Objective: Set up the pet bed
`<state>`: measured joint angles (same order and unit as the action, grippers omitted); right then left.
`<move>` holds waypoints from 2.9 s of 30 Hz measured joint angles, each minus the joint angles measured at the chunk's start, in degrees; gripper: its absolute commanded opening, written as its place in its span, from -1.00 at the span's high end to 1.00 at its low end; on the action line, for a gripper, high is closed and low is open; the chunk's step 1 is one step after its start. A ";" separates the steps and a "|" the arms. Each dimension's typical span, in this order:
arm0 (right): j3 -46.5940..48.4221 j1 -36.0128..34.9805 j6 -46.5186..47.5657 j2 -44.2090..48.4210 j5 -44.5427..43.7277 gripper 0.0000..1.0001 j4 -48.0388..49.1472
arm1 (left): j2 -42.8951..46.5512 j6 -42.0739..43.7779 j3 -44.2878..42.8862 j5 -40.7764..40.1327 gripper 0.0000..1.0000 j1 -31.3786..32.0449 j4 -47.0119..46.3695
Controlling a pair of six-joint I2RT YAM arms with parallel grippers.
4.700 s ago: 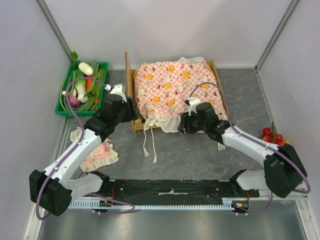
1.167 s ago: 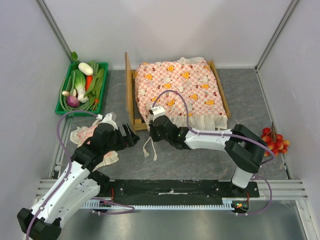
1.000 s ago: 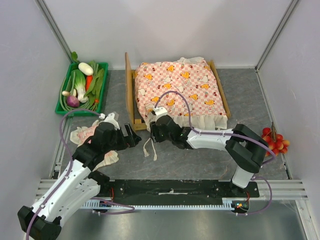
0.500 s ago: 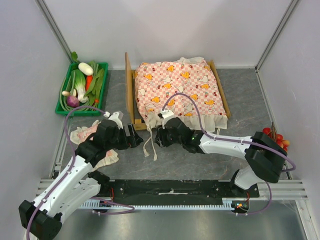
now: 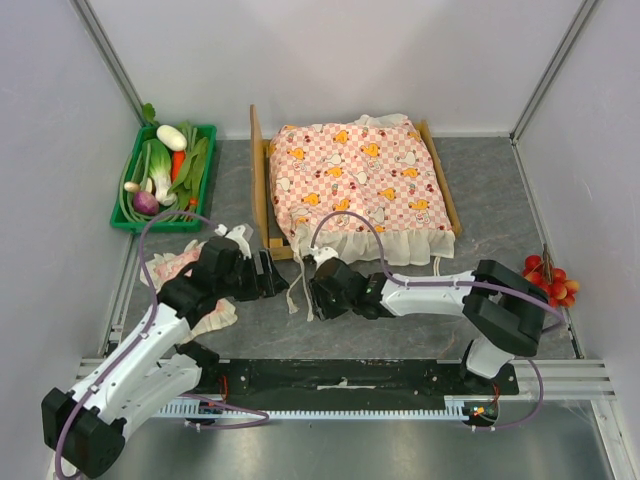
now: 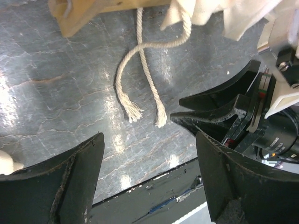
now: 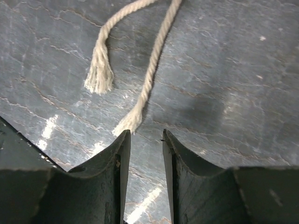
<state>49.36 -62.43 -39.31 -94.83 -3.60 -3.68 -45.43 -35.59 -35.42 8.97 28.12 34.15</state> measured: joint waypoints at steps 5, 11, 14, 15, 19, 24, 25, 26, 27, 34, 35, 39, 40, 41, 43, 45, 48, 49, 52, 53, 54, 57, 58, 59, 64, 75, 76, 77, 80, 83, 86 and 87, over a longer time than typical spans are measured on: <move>-2.21 -0.35 -1.11 4.74 -7.48 0.12 -2.47 | -1.81 -1.20 -0.44 0.22 -0.59 3.87 -0.07; -4.59 0.85 -4.90 16.48 -22.10 0.10 -9.70 | -6.60 -5.95 -1.95 -3.45 -0.42 11.96 -0.37; -4.70 3.15 -6.82 22.18 -28.68 0.10 -13.51 | -9.57 -9.22 -3.15 -6.45 -0.34 14.49 -0.26; -4.90 4.07 -7.21 24.24 -30.40 0.10 -14.47 | -10.84 -10.25 -3.89 -7.72 -0.33 15.32 0.04; -4.98 5.66 -7.32 30.73 -34.38 0.10 -16.39 | -18.21 -13.40 -9.40 -12.22 -0.31 18.80 1.79; -5.01 6.27 -6.23 36.09 -35.93 0.10 -17.11 | -27.91 -17.14 -17.44 -16.15 -0.26 24.00 3.58; -5.03 6.40 -6.05 36.54 -35.93 0.10 -17.18 | -29.46 -17.77 -18.47 -16.55 -0.22 24.72 3.74; -5.11 6.51 -5.84 36.98 -35.93 0.10 -17.20 | -30.93 -18.47 -19.19 -16.85 -0.20 25.31 3.93; -5.35 6.71 -5.62 37.44 -35.91 0.10 -17.20 | -32.20 -19.17 -19.65 -17.42 -0.17 25.92 4.35; -8.35 7.89 -4.13 40.81 -34.84 0.11 -17.38 | -38.58 -25.46 -20.39 -22.43 -0.08 31.93 7.74; -8.63 8.00 -3.91 41.16 -34.62 0.11 -17.40 | -39.54 -26.03 -20.59 -22.75 -0.05 32.57 7.78; -9.18 8.55 -3.02 42.64 -33.57 0.11 -17.38 | -44.26 -27.69 -22.03 -24.39 -0.03 33.77 8.07; -9.33 8.68 -2.80 43.19 -33.27 0.10 -17.38 | -44.87 -28.02 -22.18 -24.94 -0.03 33.75 8.11; -9.49 8.72 -2.64 43.71 -33.07 0.11 -17.38 | -45.22 -28.28 -22.27 -25.57 -0.03 33.73 8.28; -9.75 8.83 -2.58 44.74 -32.57 0.11 -17.38 | -45.31 -28.48 -22.43 -26.80 -0.04 33.73 8.98; -10.16 9.01 -2.60 45.64 -32.20 0.11 -17.35 | -45.31 -28.50 -22.75 -28.04 -0.04 33.59 9.38; -10.60 9.11 -2.62 45.92 -32.00 0.12 -17.40 | -45.29 -28.41 -22.88 -28.55 -0.01 32.81 9.38; -10.69 9.18 -2.64 45.90 -31.91 0.12 -17.38 | -45.29 -28.30 -22.88 -28.55 0.01 32.46 9.31; -10.78 9.38 -2.67 45.72 -31.36 0.12 -17.33 | -45.42 -27.93 -23.08 -28.50 0.05 31.61 9.05; -10.78 9.38 -2.67 45.57 -31.15 0.12 -17.33 | -45.51 -27.85 -23.08 -28.46 0.06 31.39 8.98; -10.78 9.42 -2.69 45.33 -30.91 0.12 -17.33 | -45.66 -27.74 -23.08 -28.37 0.06 31.06 8.96; -10.78 9.42 -2.71 44.59 -30.34 0.12 -17.27 | -45.83 -27.19 -23.02 -28.28 0.07 30.21 8.41; -10.78 9.42 -2.73 44.41 -30.18 0.12 -17.18 | -45.83 -27.02 -23.02 -28.30 0.07 30.01 8.17; -10.78 9.42 -2.73 44.22 -29.99 0.13 -17.03 | -45.83 -26.73 -22.97 -28.24 0.09 29.70 7.67; -10.78 9.53 -2.73 43.30 -29.40 0.13 -16.72 | -46.40 -25.81 -22.53 -27.85 0.14 29.22 5.77; -10.78 10.16 -2.93 42.18 -28.11 0.13 -16.48 | -48.72 -25.66 -20.24 -26.64 0.15 29.20 4.33; -10.78 10.19 -2.93 42.14 -28.06 0.13 -16.48 | -48.72 -25.66 -20.22 -26.64 0.17 29.20 4.24; -10.78 10.21 -2.93 42.07 -27.96 0.13 -16.48 | -48.72 -25.66 -20.17 -26.62 0.20 29.20 4.20; -10.78 10.36 -2.95 41.81 -27.58 0.13 -16.46 | -48.76 -25.66 -20.00 -26.49 0.26 29.20 3.91; -10.78 10.56 -2.99 41.77 -27.36 0.13 -16.44 | -49.05 -25.66 -19.69 -26.45 0.34 29.20 3.23; -10.78 10.60 -3.08 41.77 -27.15 0.13 -16.44 | -49.29 -25.66 -19.34 -26.47 0.38 29.18 2.97; -10.78 10.60 -3.10 41.77 -27.08 0.13 -16.44 | -49.29 -25.66 -19.34 -26.47 0.39 29.18 2.95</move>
<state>38.59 -51.83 -42.41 -53.06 -30.68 -20.12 -94.72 -61.25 -54.76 -17.50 57.30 37.10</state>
